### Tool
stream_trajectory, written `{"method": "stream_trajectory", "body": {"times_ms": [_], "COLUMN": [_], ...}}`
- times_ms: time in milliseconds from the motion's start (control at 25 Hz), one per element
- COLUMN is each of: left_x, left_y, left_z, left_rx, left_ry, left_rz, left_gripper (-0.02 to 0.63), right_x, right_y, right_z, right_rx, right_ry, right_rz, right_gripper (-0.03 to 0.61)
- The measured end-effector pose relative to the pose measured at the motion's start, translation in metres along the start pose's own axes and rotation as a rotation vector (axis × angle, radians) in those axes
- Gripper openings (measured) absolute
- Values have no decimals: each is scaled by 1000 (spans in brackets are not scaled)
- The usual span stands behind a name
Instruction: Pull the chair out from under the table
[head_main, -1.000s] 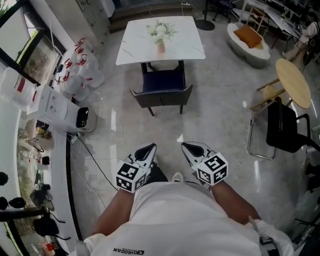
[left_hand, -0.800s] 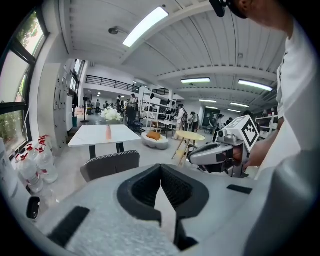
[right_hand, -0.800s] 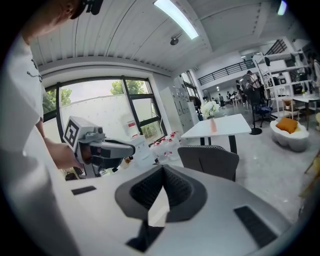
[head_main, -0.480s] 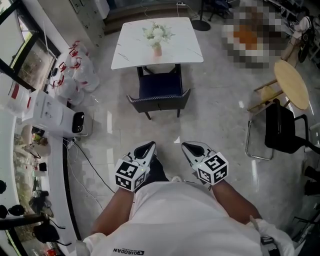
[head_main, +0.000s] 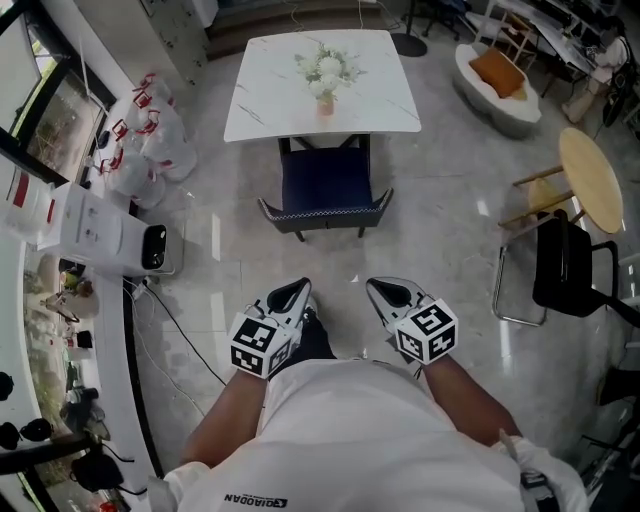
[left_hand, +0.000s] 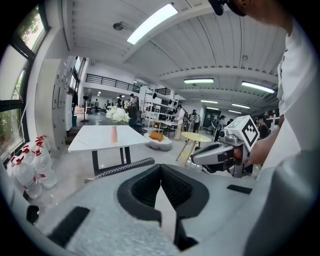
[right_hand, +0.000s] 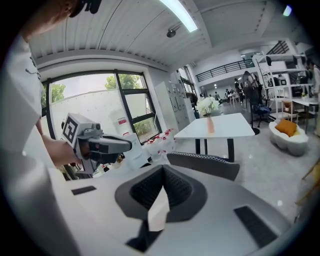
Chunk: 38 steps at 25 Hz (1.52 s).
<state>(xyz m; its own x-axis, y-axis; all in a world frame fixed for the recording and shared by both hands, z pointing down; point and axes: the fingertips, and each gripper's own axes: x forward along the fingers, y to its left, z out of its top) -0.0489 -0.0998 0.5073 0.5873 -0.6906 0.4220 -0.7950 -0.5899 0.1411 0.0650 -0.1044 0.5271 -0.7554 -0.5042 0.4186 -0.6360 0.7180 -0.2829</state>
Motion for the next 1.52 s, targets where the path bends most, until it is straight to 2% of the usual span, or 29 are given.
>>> {"method": "stream_trajectory", "body": {"times_ms": [240, 520, 880, 1200, 1520], "left_x": [20, 42, 62, 82, 97], "left_y": [59, 124, 190, 193, 189], "left_z": [40, 70, 82, 87, 101], "left_rx": [33, 69, 119, 121, 92], "left_ry": [-22, -37, -14, -12, -28], "left_rz": [-39, -86, -142, -170, -113], "left_gripper": [2, 2, 3, 2, 3], "right_x": [46, 99, 158, 162, 159], "right_y": [-15, -40, -70, -84, -103], "right_z": [53, 95, 116, 123, 147], "right_rx": [-8, -6, 32, 28, -36], "right_ry": [-25, -31, -34, -21, -10], "right_rz": [-40, -104, -184, -194, -131], "right_gripper": [6, 6, 6, 6, 6]}}
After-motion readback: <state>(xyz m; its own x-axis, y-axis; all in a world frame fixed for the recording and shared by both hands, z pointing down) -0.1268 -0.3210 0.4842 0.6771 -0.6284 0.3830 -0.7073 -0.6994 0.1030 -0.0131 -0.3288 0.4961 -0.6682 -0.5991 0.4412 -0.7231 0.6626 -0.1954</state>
